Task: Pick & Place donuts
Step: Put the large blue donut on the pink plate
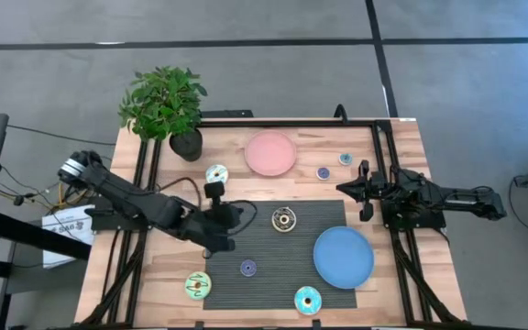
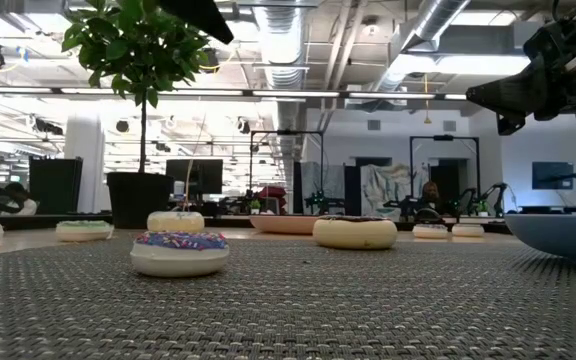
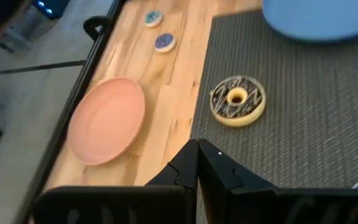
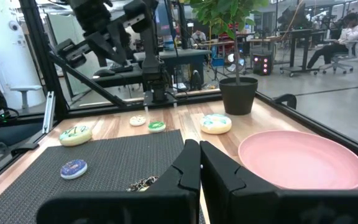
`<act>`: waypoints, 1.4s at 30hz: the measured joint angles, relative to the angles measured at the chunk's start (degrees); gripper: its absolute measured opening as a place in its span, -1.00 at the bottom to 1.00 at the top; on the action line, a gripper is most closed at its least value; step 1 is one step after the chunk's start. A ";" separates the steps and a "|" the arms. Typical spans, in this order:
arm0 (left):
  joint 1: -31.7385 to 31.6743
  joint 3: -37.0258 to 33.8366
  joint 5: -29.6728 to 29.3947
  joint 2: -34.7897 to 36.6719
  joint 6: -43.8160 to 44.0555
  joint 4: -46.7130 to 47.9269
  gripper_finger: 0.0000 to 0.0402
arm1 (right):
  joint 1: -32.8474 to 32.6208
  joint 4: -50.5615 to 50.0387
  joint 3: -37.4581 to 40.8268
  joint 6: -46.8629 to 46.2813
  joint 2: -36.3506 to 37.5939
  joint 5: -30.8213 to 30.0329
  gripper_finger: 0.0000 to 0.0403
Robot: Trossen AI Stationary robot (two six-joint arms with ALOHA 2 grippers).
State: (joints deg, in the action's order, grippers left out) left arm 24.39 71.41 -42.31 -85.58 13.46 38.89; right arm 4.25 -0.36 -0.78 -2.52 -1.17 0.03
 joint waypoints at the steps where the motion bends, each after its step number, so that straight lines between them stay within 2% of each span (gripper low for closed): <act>1: -0.24 1.41 0.01 -1.03 -0.23 1.76 -0.97 | 0.02 0.00 0.00 0.00 0.00 0.00 -1.00; 5: -1.21 7.78 5.67 -4.84 0.08 11.56 -0.80 | 0.00 0.00 0.00 0.00 0.01 0.00 -1.00; 9: -1.27 12.21 9.00 -8.81 1.12 22.72 -0.50 | 0.00 0.00 0.01 -0.01 0.00 0.01 -1.00; 13: -0.68 12.77 13.08 -10.24 2.29 26.57 -0.17 | 0.02 0.00 0.02 0.00 0.00 0.00 -1.00; 15: -0.18 12.77 17.50 -10.26 4.55 27.33 -0.03 | 0.01 0.00 0.01 -0.01 0.01 0.02 -1.00; 17: 0.63 12.77 22.60 -10.25 7.49 27.89 0.09 | 0.02 0.00 0.00 0.00 0.02 0.00 -1.00; 19: 2.61 12.77 24.06 -10.16 10.16 28.23 0.17 | 0.00 0.00 0.00 0.00 0.00 0.02 -1.00; 26: 14.35 12.65 22.12 -10.06 18.79 30.14 0.23 | 0.00 0.00 0.00 -0.02 0.00 0.00 -1.00; 30: 19.15 8.60 22.09 -10.06 23.25 29.06 0.23 | 0.00 0.00 0.01 -0.01 0.00 0.01 -1.00; 42: 21.52 -8.76 32.58 -10.06 28.74 8.53 0.23 | 0.00 0.00 0.00 -0.01 0.00 0.02 -1.00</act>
State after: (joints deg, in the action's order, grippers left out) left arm 45.92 62.65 -9.72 -95.64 42.20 47.42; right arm 4.25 -0.36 -0.78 -2.53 -1.17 0.05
